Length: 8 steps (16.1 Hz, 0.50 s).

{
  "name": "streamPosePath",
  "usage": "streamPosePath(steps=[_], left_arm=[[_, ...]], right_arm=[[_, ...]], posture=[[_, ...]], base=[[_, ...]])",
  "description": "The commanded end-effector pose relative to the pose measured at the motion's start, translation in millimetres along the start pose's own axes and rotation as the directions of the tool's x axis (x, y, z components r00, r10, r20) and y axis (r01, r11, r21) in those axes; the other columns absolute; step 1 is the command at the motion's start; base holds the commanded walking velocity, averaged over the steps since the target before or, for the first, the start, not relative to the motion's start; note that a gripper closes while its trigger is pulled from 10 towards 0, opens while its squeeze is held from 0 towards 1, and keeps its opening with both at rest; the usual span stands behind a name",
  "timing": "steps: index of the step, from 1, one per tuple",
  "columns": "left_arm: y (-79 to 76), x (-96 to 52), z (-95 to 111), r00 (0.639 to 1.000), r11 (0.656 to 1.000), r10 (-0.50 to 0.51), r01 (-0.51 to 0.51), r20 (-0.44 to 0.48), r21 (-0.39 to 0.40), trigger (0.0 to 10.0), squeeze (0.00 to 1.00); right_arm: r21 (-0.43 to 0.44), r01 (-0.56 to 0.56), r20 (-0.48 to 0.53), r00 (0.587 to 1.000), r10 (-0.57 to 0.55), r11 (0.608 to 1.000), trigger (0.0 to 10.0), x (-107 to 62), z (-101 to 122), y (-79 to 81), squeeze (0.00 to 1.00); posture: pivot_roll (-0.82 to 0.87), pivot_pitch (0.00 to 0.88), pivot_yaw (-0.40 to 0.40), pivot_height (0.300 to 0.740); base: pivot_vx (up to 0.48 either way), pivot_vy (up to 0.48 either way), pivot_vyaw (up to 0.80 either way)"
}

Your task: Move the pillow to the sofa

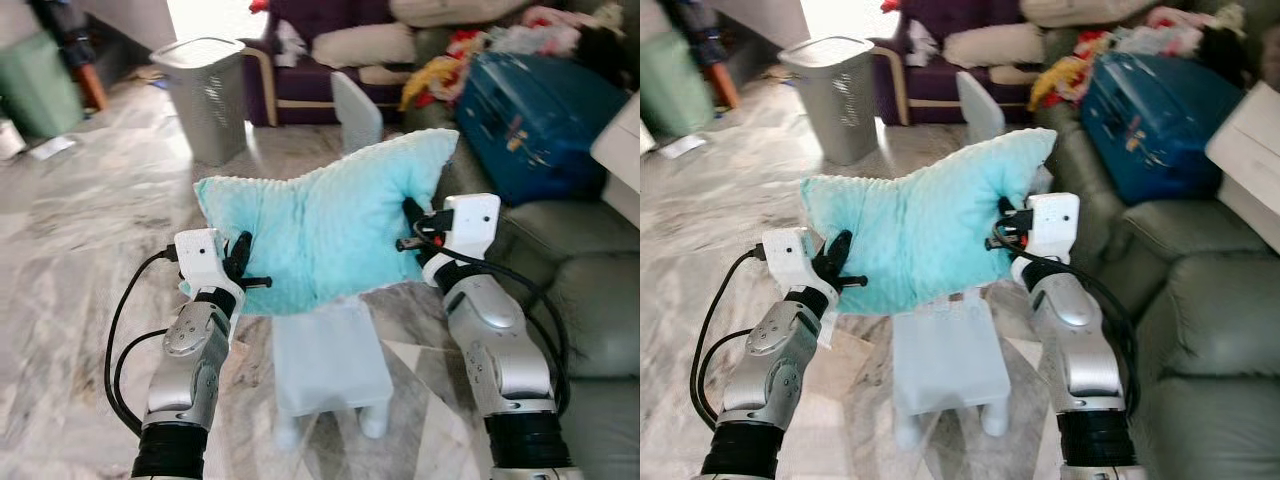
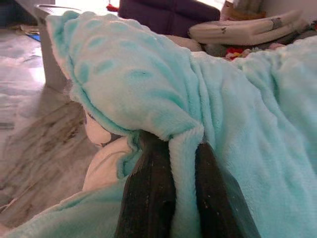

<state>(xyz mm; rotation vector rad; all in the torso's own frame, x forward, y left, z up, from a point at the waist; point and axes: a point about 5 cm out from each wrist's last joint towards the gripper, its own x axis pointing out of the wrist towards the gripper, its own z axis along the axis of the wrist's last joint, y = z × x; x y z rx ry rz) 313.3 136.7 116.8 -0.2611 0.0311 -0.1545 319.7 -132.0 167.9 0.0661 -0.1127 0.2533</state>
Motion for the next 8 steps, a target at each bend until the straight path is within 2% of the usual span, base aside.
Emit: streamPosePath(steps=[1,8], left_arm=[[-6.5,1.9,0.2,0.999,0.999,-0.04,0.039,-0.007,-0.011,10.0,0.0],[-9.4,1.9,1.8,0.998,0.998,-0.059,0.059,0.001,-0.033,10.0,0.0]], right_arm=[[-0.011,-0.02,0.041,0.999,0.02,1.0,10.0,0.9,9.8,3.1,0.0],[-0.01,-0.018,0.037,0.999,0.018,1.0,10.0,-0.2,9.3,2.8,0.0]], posture=[[-0.17,0.0,0.023,0.74],[-0.18,0.0,0.025,0.74]], base=[[0.0,0.0,0.0],[0.0,0.0,0.0]])
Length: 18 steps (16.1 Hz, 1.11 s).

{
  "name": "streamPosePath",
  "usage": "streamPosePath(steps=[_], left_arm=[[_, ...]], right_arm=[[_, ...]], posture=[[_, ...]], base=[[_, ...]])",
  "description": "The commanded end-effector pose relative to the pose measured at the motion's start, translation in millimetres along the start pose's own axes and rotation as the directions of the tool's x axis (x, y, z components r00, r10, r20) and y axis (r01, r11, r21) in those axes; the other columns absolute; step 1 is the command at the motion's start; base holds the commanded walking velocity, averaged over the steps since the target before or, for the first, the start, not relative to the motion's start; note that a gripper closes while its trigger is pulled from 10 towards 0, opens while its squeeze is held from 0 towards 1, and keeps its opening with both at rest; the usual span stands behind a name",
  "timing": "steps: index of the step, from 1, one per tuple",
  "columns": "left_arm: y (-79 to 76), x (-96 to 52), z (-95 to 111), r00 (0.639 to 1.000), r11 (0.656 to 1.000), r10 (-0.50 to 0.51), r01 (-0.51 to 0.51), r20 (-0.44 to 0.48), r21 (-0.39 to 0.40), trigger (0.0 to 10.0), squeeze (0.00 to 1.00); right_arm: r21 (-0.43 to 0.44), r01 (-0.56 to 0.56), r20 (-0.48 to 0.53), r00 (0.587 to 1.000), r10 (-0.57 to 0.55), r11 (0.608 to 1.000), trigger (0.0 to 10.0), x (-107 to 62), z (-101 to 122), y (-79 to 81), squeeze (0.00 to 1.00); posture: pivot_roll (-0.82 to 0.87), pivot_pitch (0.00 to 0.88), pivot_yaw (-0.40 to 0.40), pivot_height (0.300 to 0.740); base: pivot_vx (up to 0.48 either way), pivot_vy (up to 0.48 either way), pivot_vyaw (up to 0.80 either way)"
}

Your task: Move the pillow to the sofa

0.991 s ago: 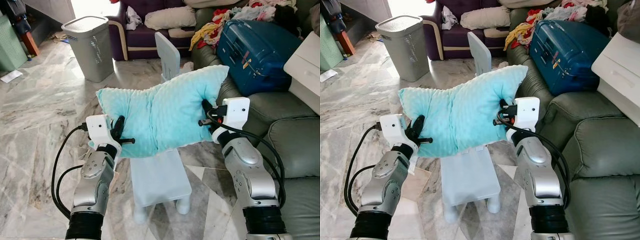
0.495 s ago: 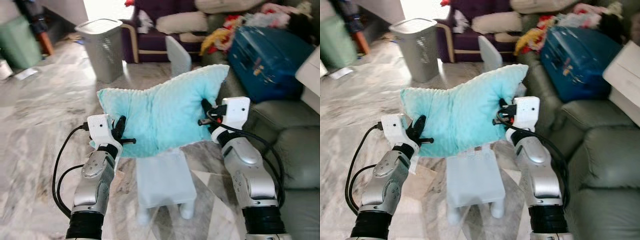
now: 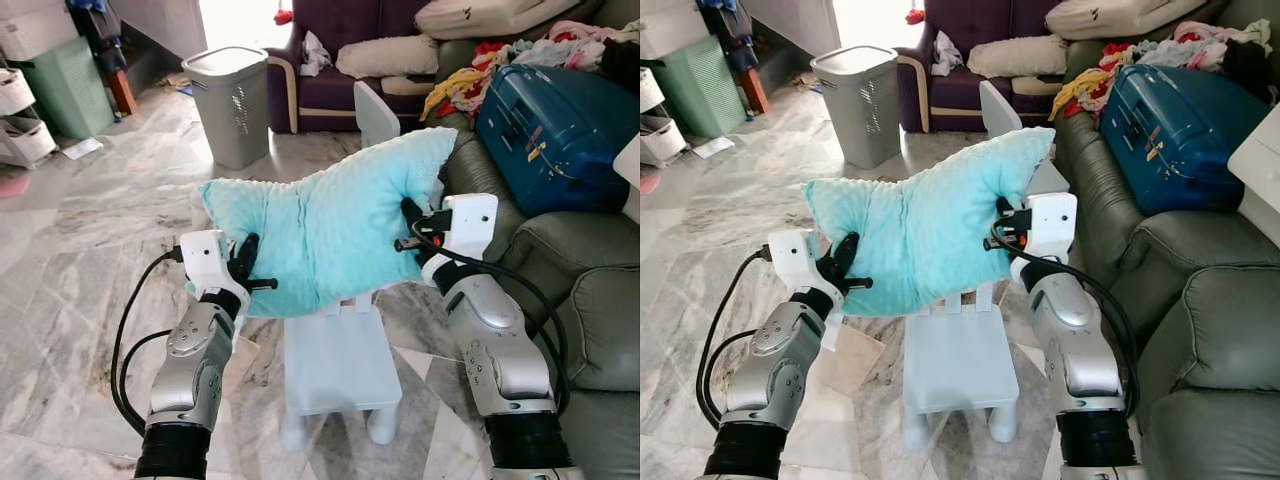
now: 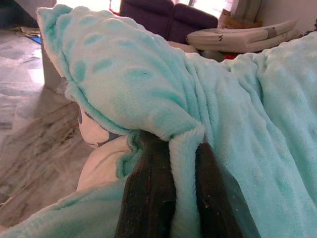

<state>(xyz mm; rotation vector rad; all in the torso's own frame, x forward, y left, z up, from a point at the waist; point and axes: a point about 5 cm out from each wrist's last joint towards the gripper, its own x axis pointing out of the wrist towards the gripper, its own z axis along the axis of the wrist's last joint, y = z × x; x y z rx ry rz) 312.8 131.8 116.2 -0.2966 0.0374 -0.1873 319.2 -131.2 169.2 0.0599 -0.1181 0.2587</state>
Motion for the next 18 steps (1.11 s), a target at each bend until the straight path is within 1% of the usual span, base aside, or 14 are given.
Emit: streamPosePath(steps=[1,6,18], left_arm=[[-4.6,1.7,3.4,1.0,1.0,-0.025,0.025,0.005,0.0,10.0,0.0],[-4.7,1.9,2.8,1.0,1.0,-0.028,0.028,0.002,-0.006,10.0,0.0],[-4.1,3.1,3.4,1.0,1.0,-0.023,0.023,0.002,-0.011,10.0,0.0]], right_arm=[[-0.003,-0.012,0.033,0.999,0.012,1.0,10.0,-0.1,8.1,1.7,0.0],[-0.004,-0.011,0.033,0.999,0.011,1.0,10.0,0.0,7.9,1.4,0.0],[-0.004,-0.002,0.03,1.0,0.002,1.0,10.0,0.8,7.5,-1.1,0.0]], posture=[[-0.18,0.0,0.024,0.74],[-0.18,0.0,0.026,0.74],[-0.18,0.0,0.026,0.74]], base=[[-0.244,0.0,0.0],[-0.256,0.0,0.0],[-0.285,-0.257,0.0]])
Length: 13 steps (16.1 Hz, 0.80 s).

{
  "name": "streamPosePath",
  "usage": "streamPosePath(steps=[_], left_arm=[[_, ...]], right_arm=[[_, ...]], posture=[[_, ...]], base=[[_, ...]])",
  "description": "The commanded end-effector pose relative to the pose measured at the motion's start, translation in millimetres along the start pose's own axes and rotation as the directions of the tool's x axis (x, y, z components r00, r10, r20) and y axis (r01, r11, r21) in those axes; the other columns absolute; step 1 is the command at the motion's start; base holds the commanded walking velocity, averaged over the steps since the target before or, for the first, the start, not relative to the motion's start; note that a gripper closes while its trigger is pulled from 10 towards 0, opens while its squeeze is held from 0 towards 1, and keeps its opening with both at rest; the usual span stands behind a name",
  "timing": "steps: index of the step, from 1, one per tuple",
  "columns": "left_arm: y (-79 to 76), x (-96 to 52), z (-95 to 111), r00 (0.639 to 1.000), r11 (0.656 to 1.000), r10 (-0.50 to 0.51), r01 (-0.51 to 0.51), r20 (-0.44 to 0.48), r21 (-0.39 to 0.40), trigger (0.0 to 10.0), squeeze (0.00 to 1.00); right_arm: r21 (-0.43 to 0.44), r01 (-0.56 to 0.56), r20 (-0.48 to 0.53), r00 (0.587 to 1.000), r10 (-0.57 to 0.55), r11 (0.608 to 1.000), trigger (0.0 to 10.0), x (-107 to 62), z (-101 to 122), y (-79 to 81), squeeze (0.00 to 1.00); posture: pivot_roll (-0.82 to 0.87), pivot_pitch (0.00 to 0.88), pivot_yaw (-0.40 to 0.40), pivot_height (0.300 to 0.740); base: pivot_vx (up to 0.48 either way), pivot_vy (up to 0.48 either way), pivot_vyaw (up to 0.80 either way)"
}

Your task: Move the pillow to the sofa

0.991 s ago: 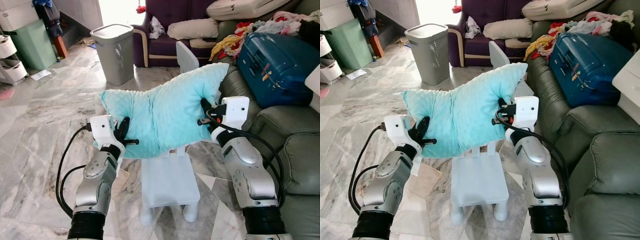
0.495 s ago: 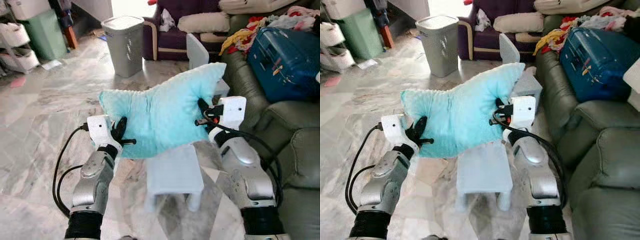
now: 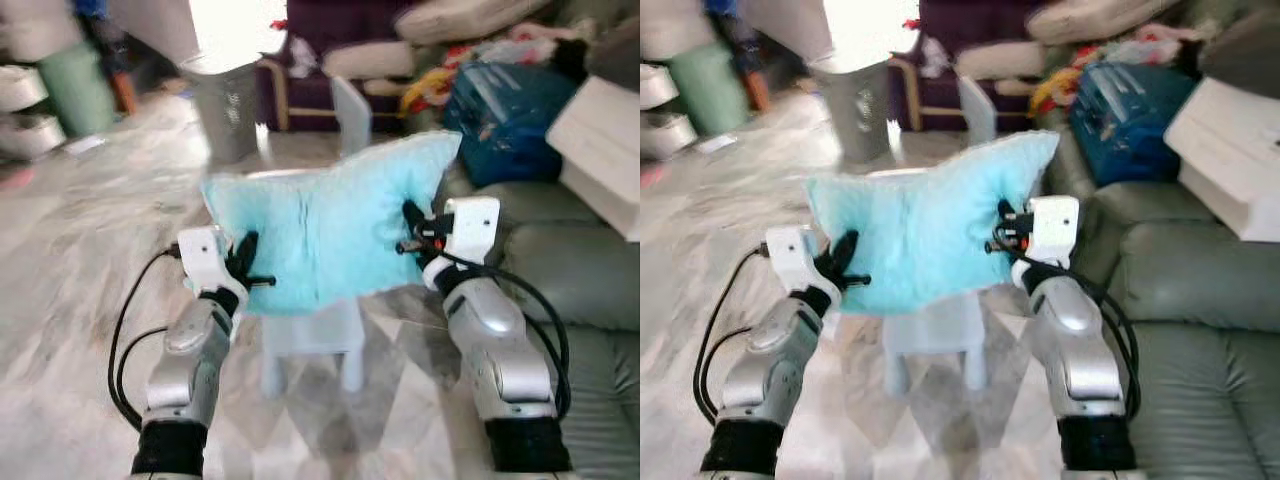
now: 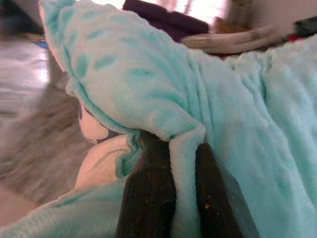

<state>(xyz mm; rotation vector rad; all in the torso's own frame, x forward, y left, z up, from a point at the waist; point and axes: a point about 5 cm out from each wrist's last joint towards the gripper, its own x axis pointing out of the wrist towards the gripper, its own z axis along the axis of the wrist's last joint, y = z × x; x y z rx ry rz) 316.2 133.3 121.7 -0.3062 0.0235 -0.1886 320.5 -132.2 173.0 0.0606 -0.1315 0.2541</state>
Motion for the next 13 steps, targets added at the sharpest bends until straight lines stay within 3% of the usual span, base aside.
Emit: streamPosePath(steps=[1,3,13], left_arm=[[-4.5,0.1,-2.7,1.0,1.0,-0.019,0.019,-0.012,-0.003,10.0,0.0],[-4.6,0.3,-2.7,1.0,1.0,-0.02,0.02,-0.012,-0.002,10.0,0.0],[6.8,2.7,1.3,0.998,0.998,0.063,-0.063,0.003,-0.011,10.0,0.0]], right_arm=[[-0.003,-0.006,0.017,1.0,0.006,1.0,10.0,-0.5,3.9,-0.2,0.0],[-0.005,-0.007,0.017,1.0,0.007,1.0,10.0,-0.5,3.9,-0.6,0.0],[-0.002,-0.018,0.003,1.0,0.018,1.0,10.0,-1.4,1.4,0.4,0.0]], posture=[[-0.18,0.0,0.026,0.74],[-0.18,0.0,0.024,0.74],[-0.18,0.0,0.024,0.74]], base=[[-0.277,-0.255,0.0],[-0.262,-0.122,0.0],[0.0,0.0,0.0]])
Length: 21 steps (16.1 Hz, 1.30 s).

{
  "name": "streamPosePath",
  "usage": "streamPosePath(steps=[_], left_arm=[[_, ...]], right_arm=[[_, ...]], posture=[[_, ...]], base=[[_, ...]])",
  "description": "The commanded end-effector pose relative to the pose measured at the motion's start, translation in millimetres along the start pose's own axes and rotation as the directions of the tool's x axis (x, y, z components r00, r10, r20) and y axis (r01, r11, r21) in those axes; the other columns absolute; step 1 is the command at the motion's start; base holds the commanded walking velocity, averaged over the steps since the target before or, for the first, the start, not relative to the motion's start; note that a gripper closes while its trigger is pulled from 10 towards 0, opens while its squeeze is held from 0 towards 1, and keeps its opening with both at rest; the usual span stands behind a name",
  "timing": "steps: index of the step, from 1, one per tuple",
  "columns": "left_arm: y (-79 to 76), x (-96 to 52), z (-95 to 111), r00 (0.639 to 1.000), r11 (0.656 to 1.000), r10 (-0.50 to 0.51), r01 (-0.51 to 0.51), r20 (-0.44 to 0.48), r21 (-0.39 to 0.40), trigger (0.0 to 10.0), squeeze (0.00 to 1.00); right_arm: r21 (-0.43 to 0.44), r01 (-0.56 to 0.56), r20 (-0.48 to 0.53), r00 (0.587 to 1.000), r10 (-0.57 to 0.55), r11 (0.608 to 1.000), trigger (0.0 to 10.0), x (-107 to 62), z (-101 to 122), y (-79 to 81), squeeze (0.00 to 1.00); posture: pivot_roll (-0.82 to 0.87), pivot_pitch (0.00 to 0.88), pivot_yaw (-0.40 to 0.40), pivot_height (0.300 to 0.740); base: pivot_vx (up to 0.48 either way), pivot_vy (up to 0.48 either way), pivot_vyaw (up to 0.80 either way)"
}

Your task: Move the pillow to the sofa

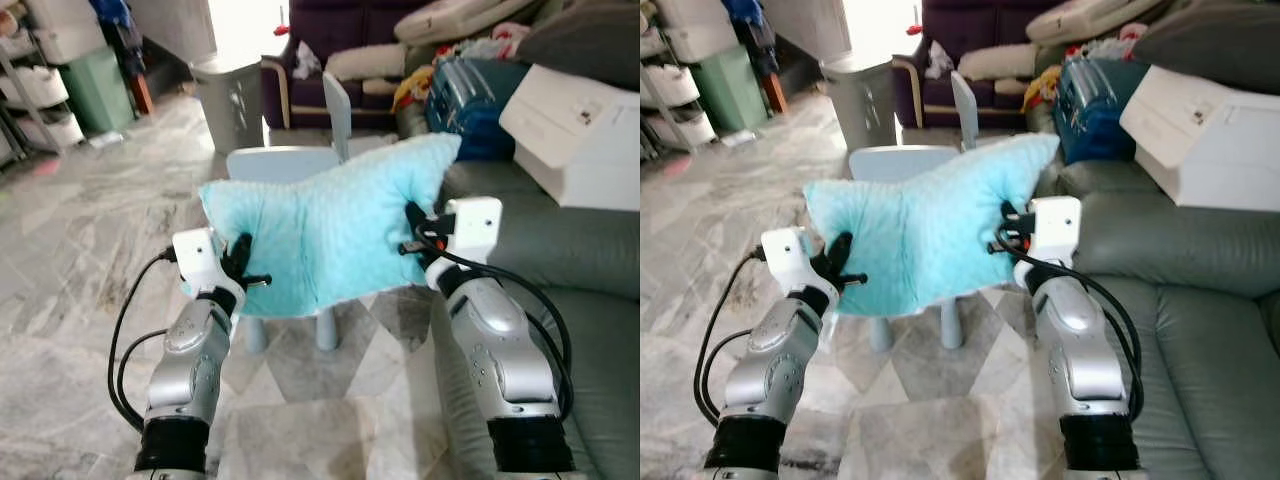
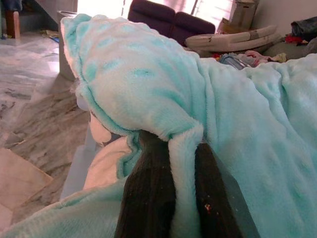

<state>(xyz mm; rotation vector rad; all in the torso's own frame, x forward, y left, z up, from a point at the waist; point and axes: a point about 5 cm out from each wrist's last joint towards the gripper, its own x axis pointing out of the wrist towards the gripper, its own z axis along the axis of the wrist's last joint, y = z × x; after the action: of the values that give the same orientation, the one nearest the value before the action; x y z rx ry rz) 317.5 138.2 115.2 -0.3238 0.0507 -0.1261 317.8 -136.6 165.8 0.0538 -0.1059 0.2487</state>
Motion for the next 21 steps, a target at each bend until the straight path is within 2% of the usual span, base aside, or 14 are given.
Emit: streamPosePath(steps=[1,4,10,18,21], left_arm=[[-0.6,2.6,6.0,1.0,1.0,-0.007,0.008,0.02,-0.006,10.0,0.0],[0.1,3.0,6.5,1.0,1.0,-0.006,0.006,0.023,-0.008,10.0,0.0],[2.7,3.1,8.4,0.999,1.0,-0.013,0.014,0.034,-0.011,10.0,0.0],[3.2,2.3,7.6,0.999,0.999,-0.025,0.026,0.034,-0.022,10.0,0.0],[1.6,2.0,6.6,0.999,0.999,-0.039,0.04,0.03,-0.021,10.0,0.0]], right_arm=[[0.0,-0.023,0.029,0.999,0.023,1.0,10.0,2.9,8.0,4.1,0.0],[0.003,-0.019,0.027,0.999,0.018,1.0,10.0,2.6,8.0,3.3,0.0],[0.002,-0.015,0.012,1.0,0.015,1.0,10.0,2.0,5.7,3.2,0.0],[0.0,-0.012,0.013,1.0,0.012,1.0,10.0,1.9,5.7,3.1,0.0],[0.0,-0.011,0.016,1.0,0.011,1.0,10.0,2.1,6.3,3.0,0.0]], posture=[[-0.19,0.0,0.026,0.74],[-0.19,0.0,0.026,0.74],[-0.19,0.0,0.027,0.74],[-0.19,0.0,0.03,0.74],[-0.19,0.0,0.033,0.74]], base=[[0.0,0.0,0.0],[0.0,0.0,0.0],[0.044,0.0,-0.8],[0.318,0.322,-0.8],[0.336,0.344,0.0]])
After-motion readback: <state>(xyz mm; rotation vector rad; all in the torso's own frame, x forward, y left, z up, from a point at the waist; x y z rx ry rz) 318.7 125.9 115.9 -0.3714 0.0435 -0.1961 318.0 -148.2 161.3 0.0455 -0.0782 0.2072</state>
